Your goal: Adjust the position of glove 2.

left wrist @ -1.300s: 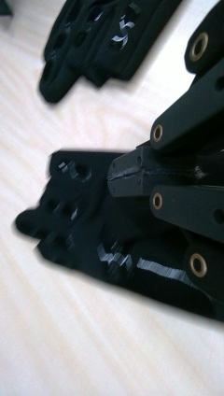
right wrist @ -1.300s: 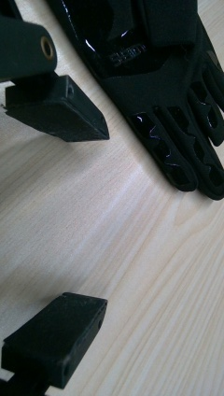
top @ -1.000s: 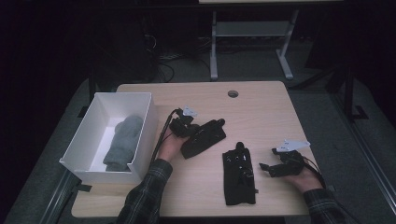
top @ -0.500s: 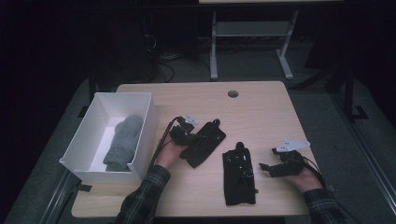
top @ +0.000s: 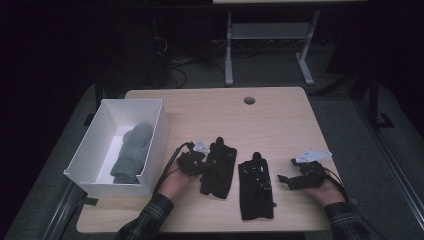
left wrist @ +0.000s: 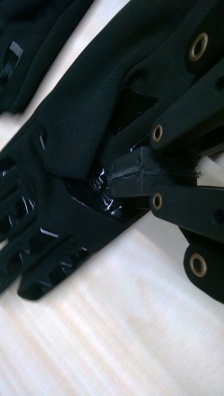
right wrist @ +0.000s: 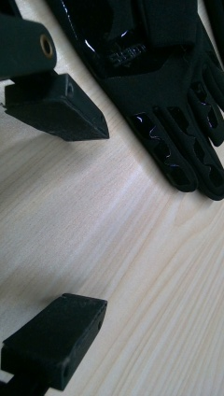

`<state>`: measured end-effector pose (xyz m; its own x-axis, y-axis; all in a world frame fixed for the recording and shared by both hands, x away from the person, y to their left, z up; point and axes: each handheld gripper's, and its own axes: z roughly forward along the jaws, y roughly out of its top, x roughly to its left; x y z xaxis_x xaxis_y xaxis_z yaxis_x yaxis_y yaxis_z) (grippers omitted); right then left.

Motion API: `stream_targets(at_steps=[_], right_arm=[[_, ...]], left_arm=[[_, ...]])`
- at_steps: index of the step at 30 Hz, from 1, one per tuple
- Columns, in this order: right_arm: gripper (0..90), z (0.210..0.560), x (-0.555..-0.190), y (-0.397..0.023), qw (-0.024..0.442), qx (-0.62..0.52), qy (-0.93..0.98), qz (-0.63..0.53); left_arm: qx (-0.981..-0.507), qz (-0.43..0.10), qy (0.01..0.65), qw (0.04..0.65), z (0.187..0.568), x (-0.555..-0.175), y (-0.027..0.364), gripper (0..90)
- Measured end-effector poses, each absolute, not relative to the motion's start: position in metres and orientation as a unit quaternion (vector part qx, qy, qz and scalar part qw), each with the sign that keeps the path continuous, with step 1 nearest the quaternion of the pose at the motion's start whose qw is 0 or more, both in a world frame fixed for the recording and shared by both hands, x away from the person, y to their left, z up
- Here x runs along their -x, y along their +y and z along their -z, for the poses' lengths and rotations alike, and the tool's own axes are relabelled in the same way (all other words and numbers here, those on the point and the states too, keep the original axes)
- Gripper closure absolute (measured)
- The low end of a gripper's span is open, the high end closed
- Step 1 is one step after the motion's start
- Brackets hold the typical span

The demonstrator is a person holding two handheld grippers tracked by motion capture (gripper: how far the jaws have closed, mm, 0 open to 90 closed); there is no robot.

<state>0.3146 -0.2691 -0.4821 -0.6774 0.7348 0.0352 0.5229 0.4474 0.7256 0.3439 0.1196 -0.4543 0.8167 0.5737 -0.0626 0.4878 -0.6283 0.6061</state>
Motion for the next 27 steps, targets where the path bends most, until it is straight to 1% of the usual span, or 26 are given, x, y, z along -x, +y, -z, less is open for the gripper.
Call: stream_targets(at_steps=[8, 12, 14, 16, 17, 18, 19, 21, 27], right_arm=[[14.4, 0.482, -0.314, -0.269, 0.143, -0.376, 0.838, -0.367], [14.4, 0.482, -0.314, -0.269, 0.143, -0.376, 0.838, -0.367], [14.3, 0.482, -0.315, -0.268, 0.143, -0.376, 0.838, -0.367], [14.3, 0.482, -0.315, -0.268, 0.143, -0.376, 0.838, -0.368], [14.2, 0.482, -0.315, -0.268, 0.145, -0.374, 0.839, -0.368], [14.2, 0.482, -0.315, -0.268, 0.145, -0.374, 0.839, -0.368], [14.2, 0.482, -0.315, -0.268, 0.144, -0.374, 0.839, -0.368], [14.2, 0.482, -0.315, -0.268, 0.145, -0.374, 0.839, -0.368], [14.2, 0.482, -0.315, -0.268, 0.145, -0.374, 0.839, -0.368]], left_arm=[[-0.904, -0.049, 0.28, 0.319, 0.454, -0.319, 0.129, 89.7], [-0.908, -0.049, 0.267, 0.32, 0.454, -0.309, 0.131, 89.7], [-0.902, -0.052, 0.275, 0.328, 0.453, -0.309, 0.132, 88.8], [-0.89, -0.069, 0.296, 0.341, 0.449, -0.311, 0.134, 75.1], [-0.886, -0.077, 0.303, 0.344, 0.448, -0.313, 0.135, 71.3], [-0.879, -0.085, 0.312, 0.35, 0.446, -0.316, 0.137, 71.1], [-0.874, -0.091, 0.323, 0.351, 0.445, -0.319, 0.138, 68.7], [-0.867, -0.089, 0.338, 0.356, 0.446, -0.325, 0.138, 65.5], [-0.873, -0.08, 0.35, 0.331, 0.456, -0.326, 0.137, 62.4]])
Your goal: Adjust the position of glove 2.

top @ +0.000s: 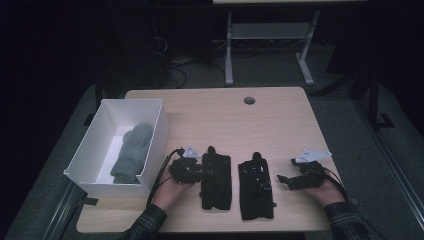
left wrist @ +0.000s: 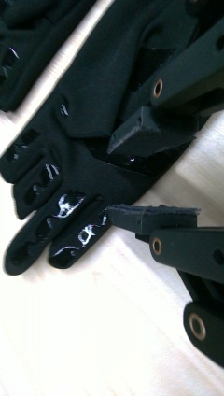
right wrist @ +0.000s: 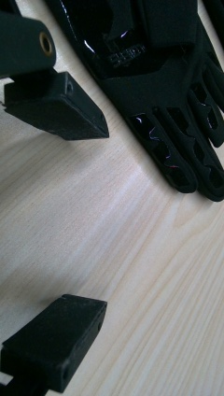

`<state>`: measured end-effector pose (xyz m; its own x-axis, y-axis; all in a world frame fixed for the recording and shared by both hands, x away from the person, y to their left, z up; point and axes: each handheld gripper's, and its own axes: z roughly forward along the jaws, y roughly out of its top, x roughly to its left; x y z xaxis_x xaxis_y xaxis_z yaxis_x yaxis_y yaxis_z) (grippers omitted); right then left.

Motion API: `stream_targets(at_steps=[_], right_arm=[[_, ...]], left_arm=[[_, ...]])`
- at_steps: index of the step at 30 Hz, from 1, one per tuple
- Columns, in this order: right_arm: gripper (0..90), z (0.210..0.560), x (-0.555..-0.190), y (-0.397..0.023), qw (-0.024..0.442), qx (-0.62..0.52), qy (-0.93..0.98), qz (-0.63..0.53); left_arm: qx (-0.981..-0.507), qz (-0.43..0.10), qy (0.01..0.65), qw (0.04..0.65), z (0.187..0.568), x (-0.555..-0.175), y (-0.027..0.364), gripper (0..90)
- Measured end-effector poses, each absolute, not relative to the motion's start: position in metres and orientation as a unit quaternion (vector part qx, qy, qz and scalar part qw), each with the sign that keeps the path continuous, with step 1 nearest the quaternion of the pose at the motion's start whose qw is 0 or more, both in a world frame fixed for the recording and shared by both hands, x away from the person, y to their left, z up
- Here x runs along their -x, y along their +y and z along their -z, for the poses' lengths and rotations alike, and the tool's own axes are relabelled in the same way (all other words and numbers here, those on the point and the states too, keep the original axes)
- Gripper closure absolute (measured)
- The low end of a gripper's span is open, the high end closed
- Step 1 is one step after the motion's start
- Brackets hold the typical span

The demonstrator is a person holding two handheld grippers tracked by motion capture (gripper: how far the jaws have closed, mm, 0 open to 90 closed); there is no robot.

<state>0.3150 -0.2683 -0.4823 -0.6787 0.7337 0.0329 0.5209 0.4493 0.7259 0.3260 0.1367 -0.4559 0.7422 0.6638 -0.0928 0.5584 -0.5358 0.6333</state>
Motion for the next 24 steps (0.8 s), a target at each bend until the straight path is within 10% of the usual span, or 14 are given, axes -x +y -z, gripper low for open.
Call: stream_targets(at_steps=[8, 17, 24], right_arm=[[21.2, 0.48, -0.314, -0.267, 0.141, -0.373, 0.842, -0.364], [83.0, 0.461, -0.298, -0.254, 0.084, -0.332, 0.863, -0.371], [90.0, 0.464, -0.285, -0.236, 0.051, -0.285, 0.888, -0.357]], left_arm=[[-0.872, -0.059, 0.354, 0.332, 0.457, -0.323, 0.135, 85.3], [-0.859, -0.043, 0.369, 0.351, 0.451, -0.331, 0.14, 88.5], [-0.852, -0.023, 0.362, 0.376, 0.443, -0.332, 0.144, 88.5]])
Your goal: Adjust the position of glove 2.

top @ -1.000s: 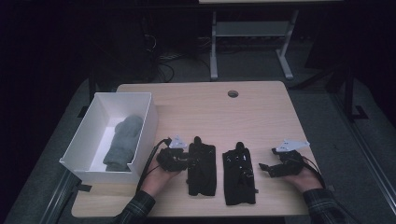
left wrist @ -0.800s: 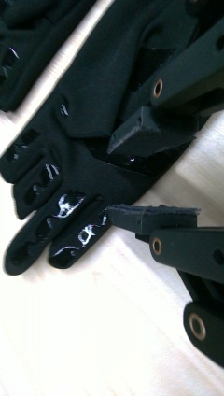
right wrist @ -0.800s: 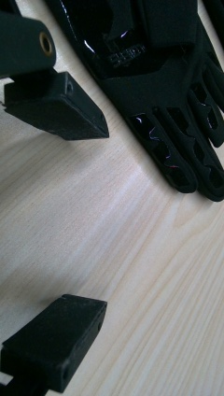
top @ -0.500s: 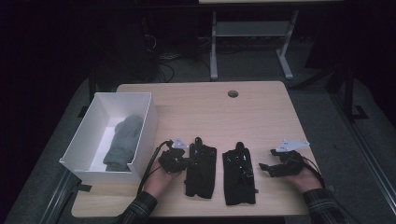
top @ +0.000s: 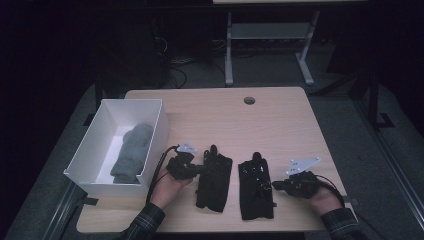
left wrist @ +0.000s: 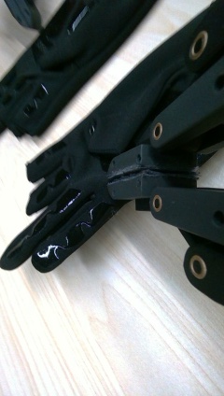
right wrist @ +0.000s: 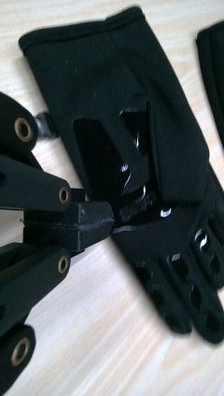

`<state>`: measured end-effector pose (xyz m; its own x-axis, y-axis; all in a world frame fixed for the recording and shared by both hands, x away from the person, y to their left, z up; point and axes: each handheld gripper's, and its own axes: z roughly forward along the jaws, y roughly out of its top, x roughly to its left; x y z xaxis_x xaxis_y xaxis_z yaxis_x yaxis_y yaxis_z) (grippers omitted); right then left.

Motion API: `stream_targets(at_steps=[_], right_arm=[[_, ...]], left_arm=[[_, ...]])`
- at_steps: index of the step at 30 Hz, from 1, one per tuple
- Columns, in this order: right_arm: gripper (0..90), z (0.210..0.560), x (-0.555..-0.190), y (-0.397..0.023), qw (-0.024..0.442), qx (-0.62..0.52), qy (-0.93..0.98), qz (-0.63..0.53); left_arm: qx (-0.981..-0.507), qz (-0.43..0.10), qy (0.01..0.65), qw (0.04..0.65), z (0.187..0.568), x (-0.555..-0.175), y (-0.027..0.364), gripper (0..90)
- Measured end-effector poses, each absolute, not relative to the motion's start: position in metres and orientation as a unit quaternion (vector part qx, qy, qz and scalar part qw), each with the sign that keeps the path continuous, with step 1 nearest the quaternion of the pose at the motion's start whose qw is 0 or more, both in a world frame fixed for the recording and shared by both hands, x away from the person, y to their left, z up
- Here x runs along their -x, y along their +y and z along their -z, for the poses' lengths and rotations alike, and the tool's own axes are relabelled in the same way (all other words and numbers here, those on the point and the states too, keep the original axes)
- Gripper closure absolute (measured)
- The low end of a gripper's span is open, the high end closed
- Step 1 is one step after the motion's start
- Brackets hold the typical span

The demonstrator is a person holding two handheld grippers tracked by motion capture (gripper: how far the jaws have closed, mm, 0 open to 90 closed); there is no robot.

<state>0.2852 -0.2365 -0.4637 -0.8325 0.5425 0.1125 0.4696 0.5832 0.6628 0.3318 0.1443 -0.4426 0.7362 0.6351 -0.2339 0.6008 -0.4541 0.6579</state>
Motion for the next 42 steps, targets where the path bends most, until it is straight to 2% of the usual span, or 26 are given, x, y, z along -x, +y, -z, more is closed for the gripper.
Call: stream_targets(at_steps=[8, 23, 34, 42], right_arm=[[90.0, 0.467, -0.287, -0.221, 0.04, -0.264, 0.895, -0.357], [90.0, 0.466, -0.287, -0.21, 0.043, -0.255, 0.898, -0.356], [90.0, 0.466, -0.291, -0.193, 0.044, -0.24, 0.9, -0.361], [90.0, 0.467, -0.295, -0.179, 0.041, -0.239, 0.899, -0.365]], left_arm=[[-0.845, 0.007, 0.355, 0.401, 0.434, -0.329, 0.142, 88.5], [-0.853, 0.03, 0.345, 0.39, 0.433, -0.32, 0.14, 88.4], [-0.836, 0.053, 0.327, 0.439, 0.417, -0.321, 0.135, 88.4], [-0.831, 0.065, 0.317, 0.453, 0.412, -0.324, 0.129, 88.4]])
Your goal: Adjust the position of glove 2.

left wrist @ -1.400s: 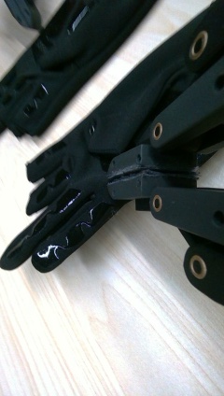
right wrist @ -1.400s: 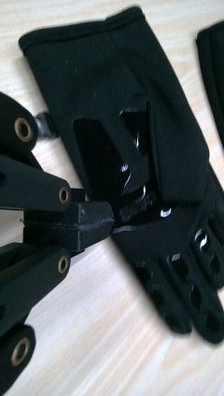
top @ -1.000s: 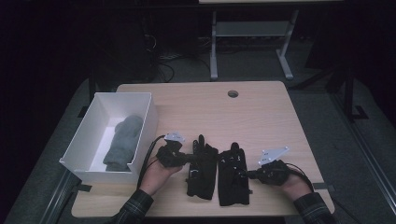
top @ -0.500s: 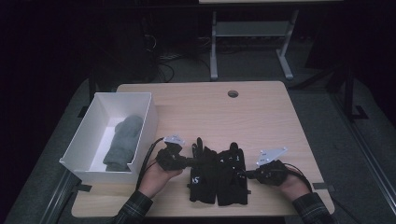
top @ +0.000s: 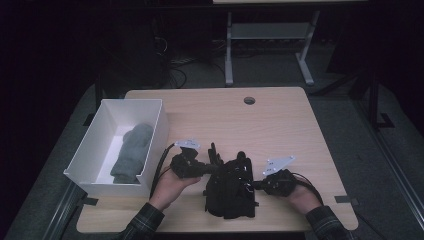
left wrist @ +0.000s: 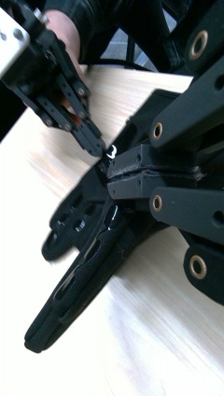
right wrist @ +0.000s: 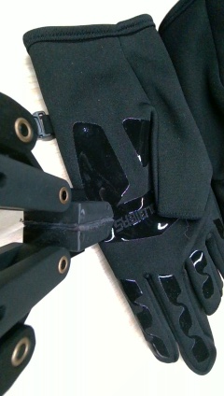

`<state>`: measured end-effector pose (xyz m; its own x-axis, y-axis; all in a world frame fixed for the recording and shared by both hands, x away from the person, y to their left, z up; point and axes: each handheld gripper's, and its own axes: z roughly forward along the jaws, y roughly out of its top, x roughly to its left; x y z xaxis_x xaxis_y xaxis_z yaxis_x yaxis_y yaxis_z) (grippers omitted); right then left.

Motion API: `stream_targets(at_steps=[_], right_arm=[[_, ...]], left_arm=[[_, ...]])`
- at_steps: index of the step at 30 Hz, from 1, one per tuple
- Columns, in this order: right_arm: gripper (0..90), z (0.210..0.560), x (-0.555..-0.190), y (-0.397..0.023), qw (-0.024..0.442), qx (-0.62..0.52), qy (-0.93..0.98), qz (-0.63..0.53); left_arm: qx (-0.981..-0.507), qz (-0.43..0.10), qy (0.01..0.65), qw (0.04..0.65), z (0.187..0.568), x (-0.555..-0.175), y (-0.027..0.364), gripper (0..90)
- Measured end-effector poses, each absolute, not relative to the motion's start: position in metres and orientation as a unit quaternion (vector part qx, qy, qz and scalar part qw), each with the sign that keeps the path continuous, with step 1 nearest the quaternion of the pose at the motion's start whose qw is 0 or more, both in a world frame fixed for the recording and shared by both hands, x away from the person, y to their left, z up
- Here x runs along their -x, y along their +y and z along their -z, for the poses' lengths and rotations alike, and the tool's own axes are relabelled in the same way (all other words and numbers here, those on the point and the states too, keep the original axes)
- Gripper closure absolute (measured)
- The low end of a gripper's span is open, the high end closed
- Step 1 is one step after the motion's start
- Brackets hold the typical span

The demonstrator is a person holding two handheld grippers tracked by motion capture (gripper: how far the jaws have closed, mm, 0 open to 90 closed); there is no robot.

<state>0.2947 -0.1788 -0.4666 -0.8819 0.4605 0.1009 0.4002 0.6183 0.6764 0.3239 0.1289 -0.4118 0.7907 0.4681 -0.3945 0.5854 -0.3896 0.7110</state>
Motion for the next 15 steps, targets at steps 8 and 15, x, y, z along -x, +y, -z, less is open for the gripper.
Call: stream_targets(at_steps=[8, 15], right_arm=[[90.0, 0.467, -0.294, -0.163, 0.037, -0.226, 0.903, -0.365], [90.0, 0.467, -0.297, -0.147, 0.038, -0.213, 0.906, -0.364]], left_arm=[[-0.837, 0.074, 0.304, 0.449, 0.413, -0.329, 0.114, 88.4], [-0.845, 0.083, 0.295, 0.437, 0.42, -0.331, 0.098, 88.3]])
